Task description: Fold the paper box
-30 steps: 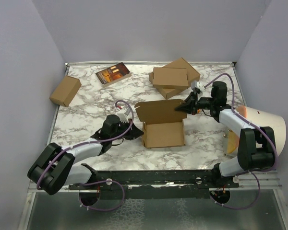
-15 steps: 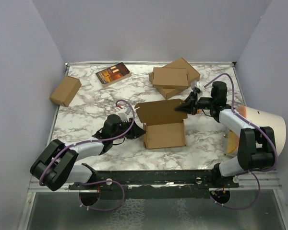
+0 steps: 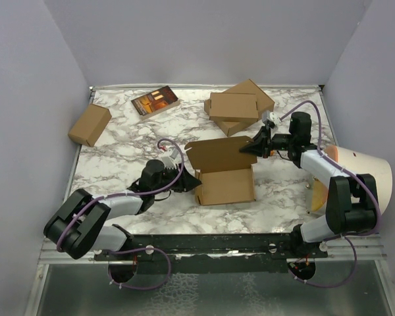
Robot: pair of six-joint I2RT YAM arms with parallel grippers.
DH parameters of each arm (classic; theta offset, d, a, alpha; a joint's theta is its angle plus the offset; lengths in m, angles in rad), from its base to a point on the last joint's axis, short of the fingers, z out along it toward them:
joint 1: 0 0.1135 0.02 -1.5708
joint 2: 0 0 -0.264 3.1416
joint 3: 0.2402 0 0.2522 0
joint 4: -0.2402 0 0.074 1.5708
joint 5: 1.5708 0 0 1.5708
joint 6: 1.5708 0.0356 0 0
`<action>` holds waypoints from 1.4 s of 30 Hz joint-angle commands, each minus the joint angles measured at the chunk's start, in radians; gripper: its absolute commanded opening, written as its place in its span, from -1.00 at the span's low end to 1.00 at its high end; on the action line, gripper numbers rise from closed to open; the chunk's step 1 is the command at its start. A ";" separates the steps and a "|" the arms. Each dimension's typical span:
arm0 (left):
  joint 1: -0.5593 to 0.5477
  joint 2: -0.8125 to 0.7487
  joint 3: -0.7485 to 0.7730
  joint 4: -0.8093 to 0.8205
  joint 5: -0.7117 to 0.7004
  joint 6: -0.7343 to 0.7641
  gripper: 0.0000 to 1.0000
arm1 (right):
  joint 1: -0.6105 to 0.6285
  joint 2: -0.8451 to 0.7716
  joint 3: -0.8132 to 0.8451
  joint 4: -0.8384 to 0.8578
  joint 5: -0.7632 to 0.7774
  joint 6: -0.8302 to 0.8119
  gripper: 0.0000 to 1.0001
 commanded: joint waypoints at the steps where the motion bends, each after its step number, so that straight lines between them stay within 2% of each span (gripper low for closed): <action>1: 0.015 0.020 -0.037 0.157 0.052 -0.068 -0.15 | 0.002 -0.017 0.006 -0.008 0.000 -0.006 -0.98; 6: 0.021 0.055 -0.053 0.225 0.075 -0.118 -0.15 | 0.001 -0.016 0.007 -0.012 0.003 -0.009 -0.98; 15: 0.028 0.155 -0.087 0.438 0.107 -0.237 -0.35 | 0.002 -0.012 0.010 -0.018 0.003 -0.013 -0.98; 19: 0.031 0.201 -0.098 0.510 0.114 -0.268 -0.59 | 0.002 -0.012 0.011 -0.021 0.002 -0.018 -0.98; 22: 0.035 0.235 -0.105 0.572 0.125 -0.294 -0.67 | 0.001 -0.011 0.012 -0.023 0.001 -0.020 -0.98; 28: 0.037 0.281 -0.116 0.655 0.136 -0.329 -0.70 | 0.001 -0.012 0.013 -0.026 0.000 -0.022 -0.98; 35: 0.040 0.340 -0.132 0.759 0.153 -0.371 -0.54 | 0.002 -0.011 0.014 -0.029 -0.001 -0.023 -0.98; 42: 0.046 0.403 -0.143 0.799 0.139 -0.396 -0.79 | 0.002 -0.012 0.015 -0.030 -0.001 -0.023 -0.98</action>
